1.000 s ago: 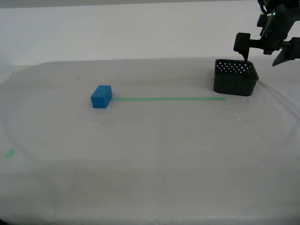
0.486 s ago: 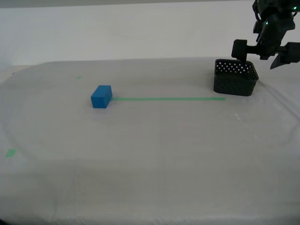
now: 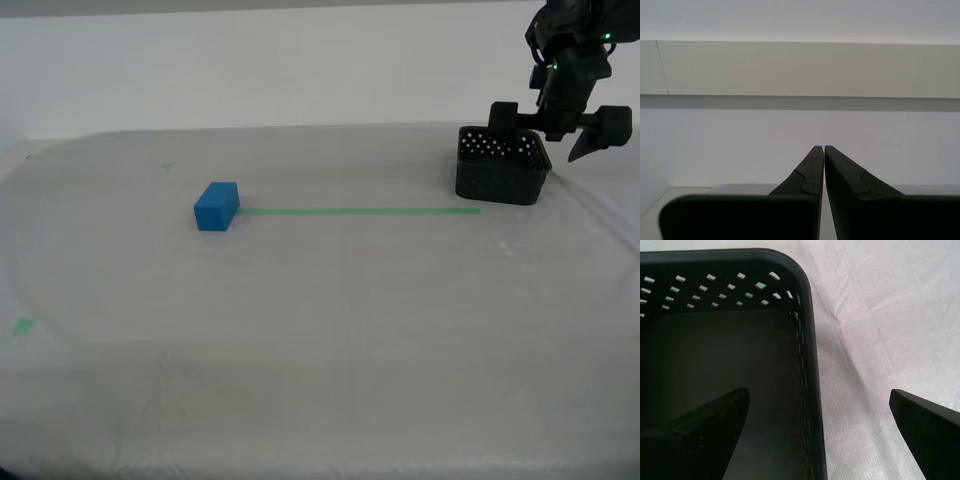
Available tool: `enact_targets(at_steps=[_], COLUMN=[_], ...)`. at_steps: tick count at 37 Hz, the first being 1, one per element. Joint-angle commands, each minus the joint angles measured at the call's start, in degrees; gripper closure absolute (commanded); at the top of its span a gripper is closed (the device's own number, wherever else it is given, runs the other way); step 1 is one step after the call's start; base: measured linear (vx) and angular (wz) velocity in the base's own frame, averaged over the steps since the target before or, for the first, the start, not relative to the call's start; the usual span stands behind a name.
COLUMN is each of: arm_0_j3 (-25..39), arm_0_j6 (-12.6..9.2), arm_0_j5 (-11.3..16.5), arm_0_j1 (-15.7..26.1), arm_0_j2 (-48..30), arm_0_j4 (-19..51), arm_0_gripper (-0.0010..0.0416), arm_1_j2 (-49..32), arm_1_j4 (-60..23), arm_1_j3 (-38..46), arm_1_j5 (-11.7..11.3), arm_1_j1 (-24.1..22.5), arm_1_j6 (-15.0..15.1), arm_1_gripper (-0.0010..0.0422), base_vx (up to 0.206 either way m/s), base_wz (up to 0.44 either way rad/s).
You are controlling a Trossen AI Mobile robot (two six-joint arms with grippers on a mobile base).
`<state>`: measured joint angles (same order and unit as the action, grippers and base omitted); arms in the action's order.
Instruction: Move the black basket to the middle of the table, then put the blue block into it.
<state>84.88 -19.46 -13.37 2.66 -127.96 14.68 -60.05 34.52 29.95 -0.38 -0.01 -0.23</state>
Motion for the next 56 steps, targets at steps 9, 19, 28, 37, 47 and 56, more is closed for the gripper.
enact_targets(at_steps=[9, 19, 28, 37, 47, 56], arm_0_j3=[1.0, 1.0, 1.0, 1.0, 1.0, 1.0], arm_0_j6=[0.0, 0.2, 0.2, 0.3, 4.4, 5.2], arm_0_j5=[-0.2, -0.2, -0.1, -0.1, -0.1, -0.1], arm_0_j1=[0.0, 0.0, 0.0, 0.0, 0.0, 0.0], arm_0_j2=[-2.8, -2.8, -2.8, -2.8, -2.8, -2.6], arm_0_j4=[0.9, 1.9, 2.0, 1.9, 1.7, 1.5], arm_0_gripper=[0.0012, 0.0040, 0.0163, 0.0337, 0.0410, 0.0407], arm_1_j2=[0.0, 0.0, 0.0, 0.0, 0.0, 0.0], arm_1_j4=[0.3, 0.3, 0.3, 0.3, 0.3, 0.3], arm_1_j3=[0.0, 0.0, 0.0, 0.0, 0.0, 0.0], arm_1_j5=[0.0, 0.0, 0.0, 0.0, 0.0, 0.0], arm_1_j1=[0.0, 0.0, 0.0, 0.0, 0.0, 0.0], arm_1_j6=[0.1, 0.1, 0.1, 0.1, 0.1, 0.1], arm_1_gripper=[0.0412, 0.0412, 0.0412, 0.0412, 0.0412, 0.0412], base_vx=[0.000, 0.000, 0.000, 0.000, 0.000, 0.000], base_wz=[0.000, 0.000, 0.000, 0.000, 0.000, 0.000])
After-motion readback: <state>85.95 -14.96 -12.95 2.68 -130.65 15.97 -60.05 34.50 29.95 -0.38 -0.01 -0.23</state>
